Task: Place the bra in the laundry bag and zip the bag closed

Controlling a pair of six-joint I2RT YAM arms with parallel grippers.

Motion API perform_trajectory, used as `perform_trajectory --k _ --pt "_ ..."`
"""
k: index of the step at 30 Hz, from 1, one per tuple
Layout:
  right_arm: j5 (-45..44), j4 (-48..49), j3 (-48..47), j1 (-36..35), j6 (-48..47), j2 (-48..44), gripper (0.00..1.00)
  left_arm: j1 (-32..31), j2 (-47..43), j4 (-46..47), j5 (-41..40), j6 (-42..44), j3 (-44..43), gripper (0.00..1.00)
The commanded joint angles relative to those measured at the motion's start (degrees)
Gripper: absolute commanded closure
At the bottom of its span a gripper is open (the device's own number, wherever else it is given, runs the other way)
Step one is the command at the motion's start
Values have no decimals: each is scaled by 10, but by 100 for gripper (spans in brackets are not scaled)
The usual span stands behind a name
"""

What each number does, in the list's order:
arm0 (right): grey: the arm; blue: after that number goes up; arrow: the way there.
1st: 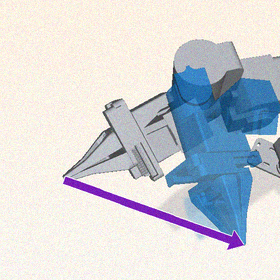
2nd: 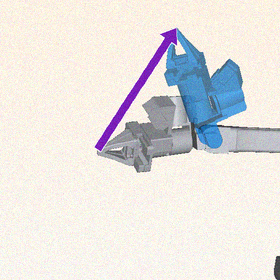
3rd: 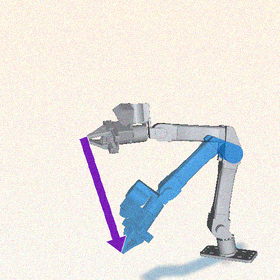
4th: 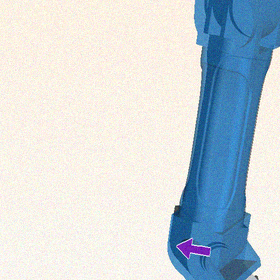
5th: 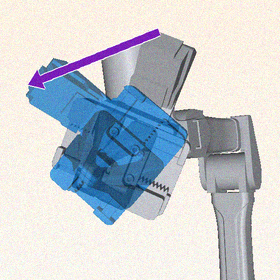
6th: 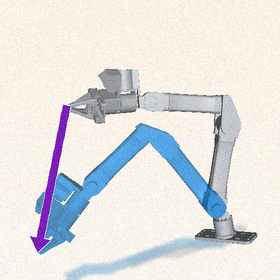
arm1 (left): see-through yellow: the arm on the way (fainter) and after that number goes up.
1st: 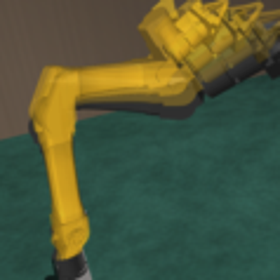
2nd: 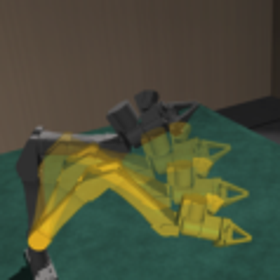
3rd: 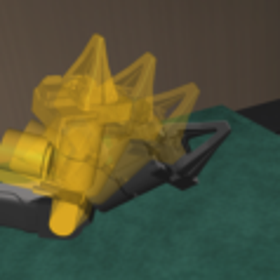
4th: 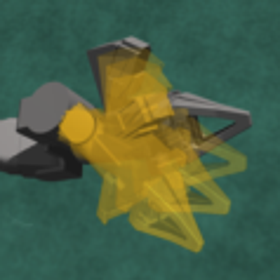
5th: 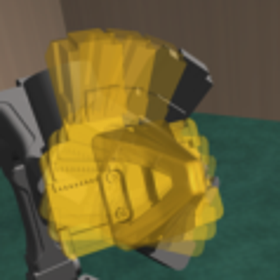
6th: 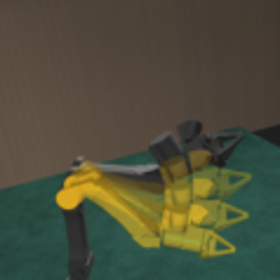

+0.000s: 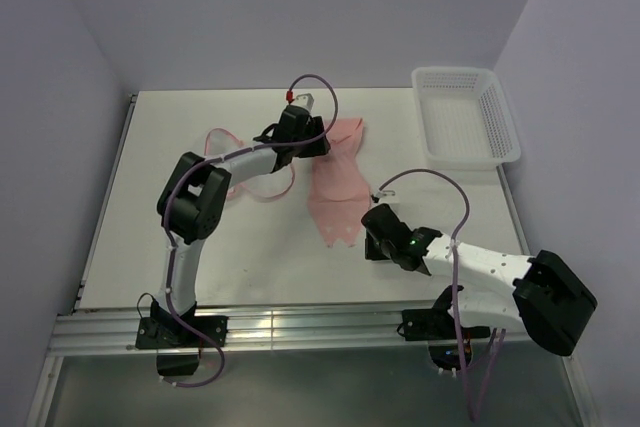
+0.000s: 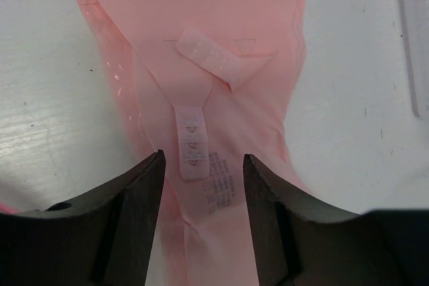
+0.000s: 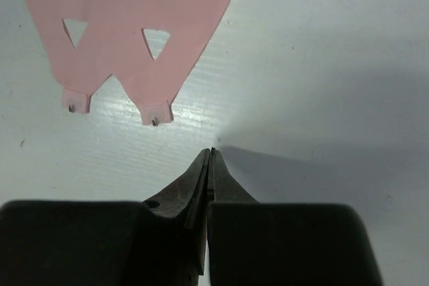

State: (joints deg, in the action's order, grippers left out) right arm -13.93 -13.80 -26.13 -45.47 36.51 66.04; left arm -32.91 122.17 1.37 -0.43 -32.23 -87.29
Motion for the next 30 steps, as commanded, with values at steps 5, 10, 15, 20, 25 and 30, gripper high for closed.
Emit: perform_trajectory --k 5,10,15,20,25,30 --pt "2 -24 13 -3 23 -52 100 4 2 127 19 -60 27 45" --pt "-3 17 1 -3 9 -41 79 10 40 117 -10 -71 -12 45" --pt "-1 66 -3 -3 7 -12 74 14 72 101 11 -49 -68 44" --pt "-4 96 -8 -2 8 2 69 14 112 66 39 29 -139 43" --pt "-22 112 -17 1 7 43 44 14 152 15 67 75 -191 37" --pt "-30 99 -52 4 -11 85 28 14 188 -12 66 107 -239 38"
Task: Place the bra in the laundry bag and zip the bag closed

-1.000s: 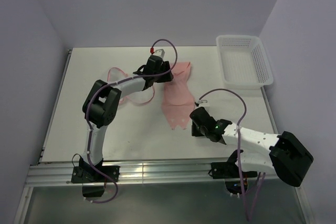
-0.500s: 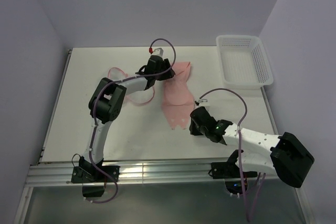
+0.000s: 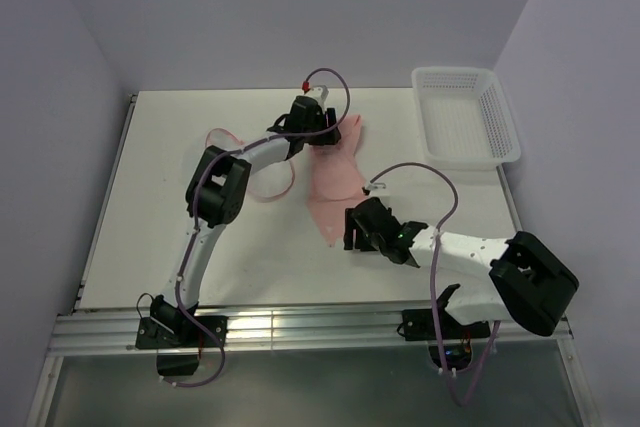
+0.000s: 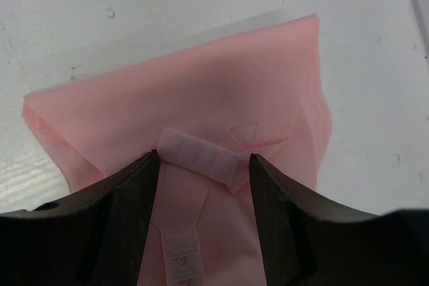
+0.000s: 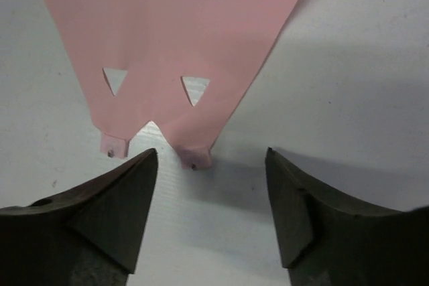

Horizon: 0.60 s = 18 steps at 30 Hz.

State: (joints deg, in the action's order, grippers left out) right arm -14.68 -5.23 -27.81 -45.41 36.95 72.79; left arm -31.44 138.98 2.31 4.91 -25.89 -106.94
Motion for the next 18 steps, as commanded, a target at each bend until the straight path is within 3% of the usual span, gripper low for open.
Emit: perform_trajectory --k 1,3,6,7,8,9,12,14,18 --pt "-22 3 -47 3 -19 23 22 -1 25 -21 13 49 -50 37" --pt "-18 0 -56 3 -30 39 20 -4 40 -43 4 60 -74 38" --pt "-18 -37 -81 1 -49 65 30 -5 46 -42 -6 65 -93 50" --pt "-19 -45 -90 -1 -51 70 38 -6 47 -40 -15 62 -93 67" --pt "-20 -50 -92 -2 -53 78 42 -6 47 -42 -17 59 -98 76" --pt "-19 -51 -93 -2 -57 81 45 -5 45 -42 -18 51 -99 98" --pt "-19 -64 -109 -3 -67 118 58 -1 21 -7 -17 17 -70 100" --pt "-23 -63 -118 -3 -71 139 80 4 1 15 4 -6 -29 100" --pt "-54 -68 -113 -2 -65 126 100 10 -56 51 30 -50 20 100"
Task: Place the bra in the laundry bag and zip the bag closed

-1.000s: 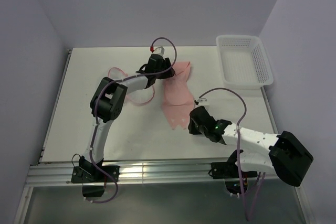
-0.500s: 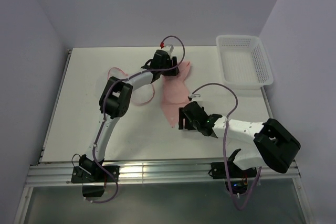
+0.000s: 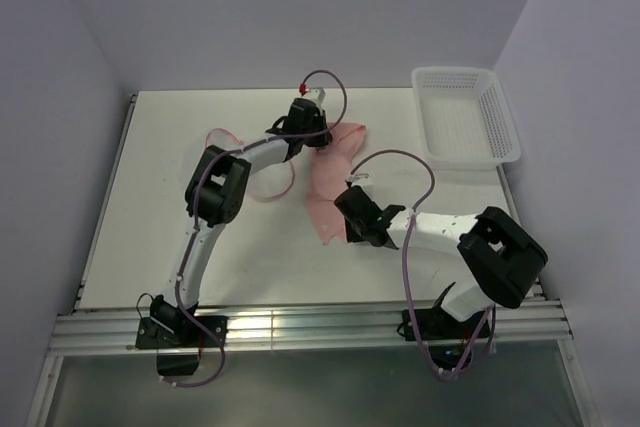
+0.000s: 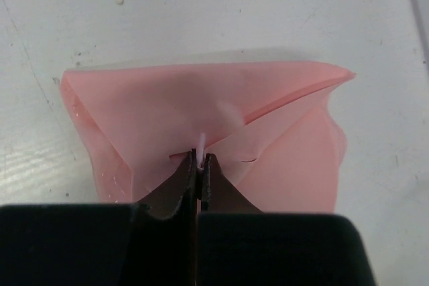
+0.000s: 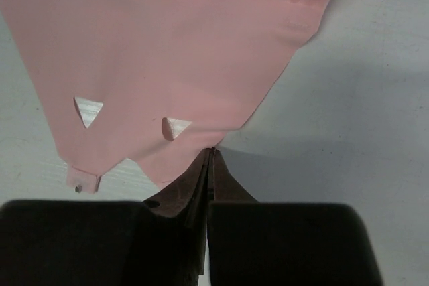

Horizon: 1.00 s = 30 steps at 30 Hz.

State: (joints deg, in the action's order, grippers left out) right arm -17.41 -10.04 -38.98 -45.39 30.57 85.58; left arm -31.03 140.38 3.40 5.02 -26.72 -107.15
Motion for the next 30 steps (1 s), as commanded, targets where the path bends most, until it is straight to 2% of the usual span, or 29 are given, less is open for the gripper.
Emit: perform_trajectory --k 1,6,7,11,12,15,19,23,25,26,27,28,29,30 --pt "-29 -20 8 -2 0 -22 100 10 -77 45 35 -48 28 100" --pt "-43 -35 41 -2 17 -103 100 19 -103 49 79 -88 34 100" --pt "-43 -34 43 -1 15 -114 96 19 -108 55 79 -91 42 100" --pt "-33 -12 19 3 5 -117 63 19 -130 67 94 -116 60 100" --pt "-28 2 5 5 0 -106 42 19 -135 70 91 -118 66 100" --pt "19 34 -18 5 -14 -54 23 19 -145 72 88 -118 82 100" --pt "43 42 -56 0 -29 28 17 20 -149 59 73 -104 71 100" --pt "37 1 -87 -7 -50 79 10 25 -152 50 63 -94 56 100" --pt "22 -13 -79 -7 -43 90 11 30 -150 42 61 -91 40 100" --pt "21 -16 -74 -7 -40 91 17 32 -148 42 63 -90 37 100" --pt "19 -27 -65 -7 -38 92 42 34 -148 42 63 -90 34 100" --pt "12 -30 -58 -8 -33 89 57 35 -146 40 62 -90 33 100" --pt "11 -33 -50 -8 -28 86 79 36 -144 39 64 -88 30 100" --pt "10 -35 -34 -8 -25 81 85 37 -144 38 64 -87 29 100"
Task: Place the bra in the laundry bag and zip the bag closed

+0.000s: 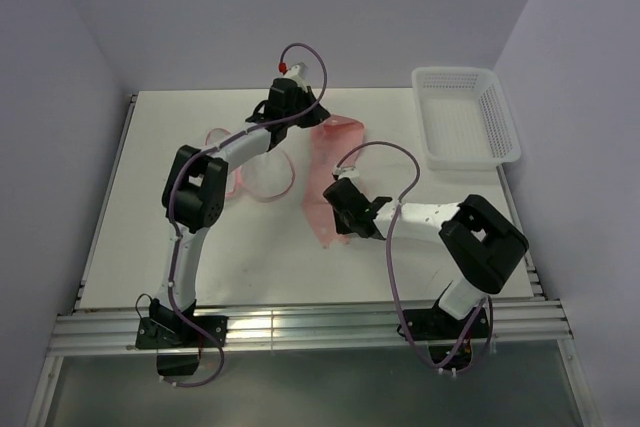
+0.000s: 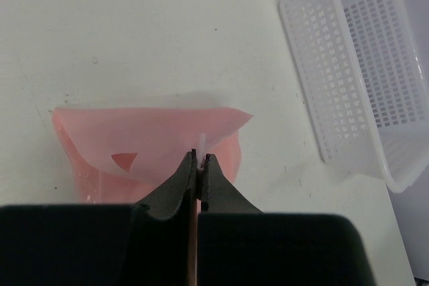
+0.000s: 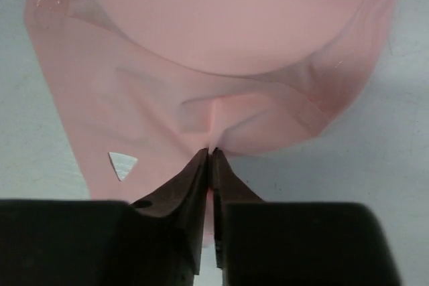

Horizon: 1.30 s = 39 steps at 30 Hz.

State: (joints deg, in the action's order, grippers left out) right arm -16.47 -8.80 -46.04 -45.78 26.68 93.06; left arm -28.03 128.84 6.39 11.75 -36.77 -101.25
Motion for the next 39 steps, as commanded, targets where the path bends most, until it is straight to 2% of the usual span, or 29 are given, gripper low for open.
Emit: perform_trajectory --k 1,2,3,8,12,16,19,23,30,33,36,39 --pt "-1 -48 45 -5 17 -3 90 7 -29 8 -3 14 -28 100" --pt "4 -47 52 -4 24 -10 98 8 -30 10 -2 14 -26 100" --pt "6 -47 60 -7 28 -29 100 8 -31 11 -3 14 -22 100" --pt "-7 -68 89 -10 50 -122 100 8 -41 15 -2 14 -10 100" --pt "31 -82 128 -9 57 -243 100 6 -53 14 -4 16 6 100" --pt "28 -112 140 -8 64 -299 100 2 -56 4 -13 22 -2 100" --pt "24 -117 146 2 65 -317 100 -3 -65 5 23 9 -4 100" --pt "15 -101 132 22 44 -315 100 -23 -118 14 33 15 42 100" --pt "64 -23 136 74 34 -272 100 -52 -237 93 51 -30 211 100" --pt "115 46 138 98 49 -237 100 -55 -247 93 60 -39 208 100" --pt "129 98 131 111 70 -200 100 -55 -235 62 72 -37 167 100" --pt "110 121 120 115 80 -170 100 -58 -242 69 101 -54 167 100"
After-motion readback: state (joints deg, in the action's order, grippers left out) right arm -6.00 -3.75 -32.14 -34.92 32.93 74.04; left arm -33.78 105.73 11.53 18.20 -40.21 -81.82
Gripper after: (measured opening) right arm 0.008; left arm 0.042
